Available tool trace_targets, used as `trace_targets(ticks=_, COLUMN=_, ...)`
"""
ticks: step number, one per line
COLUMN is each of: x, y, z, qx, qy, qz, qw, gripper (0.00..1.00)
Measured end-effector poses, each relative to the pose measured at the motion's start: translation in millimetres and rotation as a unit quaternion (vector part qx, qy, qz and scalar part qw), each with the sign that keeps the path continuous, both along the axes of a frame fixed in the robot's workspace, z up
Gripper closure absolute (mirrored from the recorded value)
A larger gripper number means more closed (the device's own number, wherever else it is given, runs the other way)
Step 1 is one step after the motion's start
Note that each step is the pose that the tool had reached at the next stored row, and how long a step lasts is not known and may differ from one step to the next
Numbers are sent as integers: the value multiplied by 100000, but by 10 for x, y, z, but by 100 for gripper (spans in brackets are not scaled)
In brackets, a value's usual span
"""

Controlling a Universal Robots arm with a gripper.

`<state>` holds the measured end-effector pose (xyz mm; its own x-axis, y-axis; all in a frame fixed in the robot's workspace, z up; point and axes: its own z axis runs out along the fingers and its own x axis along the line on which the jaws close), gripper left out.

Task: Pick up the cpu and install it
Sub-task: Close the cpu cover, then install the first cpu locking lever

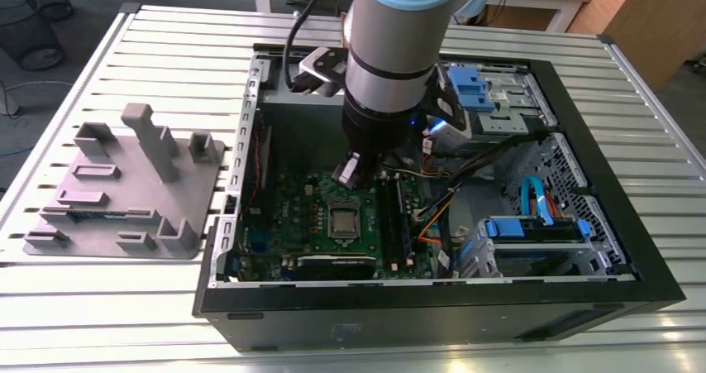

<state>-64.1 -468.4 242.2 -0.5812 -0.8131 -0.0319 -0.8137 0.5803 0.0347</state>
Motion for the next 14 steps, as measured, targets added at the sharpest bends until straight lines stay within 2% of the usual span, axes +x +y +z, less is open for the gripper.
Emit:
trace_targets(ticks=4, x=-91, y=-33, z=-3, qx=2, qy=-33, qz=-2, qw=100000, gripper=89)
trace_targets(ticks=9, x=-155, y=-112, z=-9, qx=1, qy=-34, qz=0, qw=100000, gripper=89)
trace_targets(ticks=14, x=-170, y=-122, z=-11, qx=-1, qy=-34, qz=0, qw=100000, gripper=89)
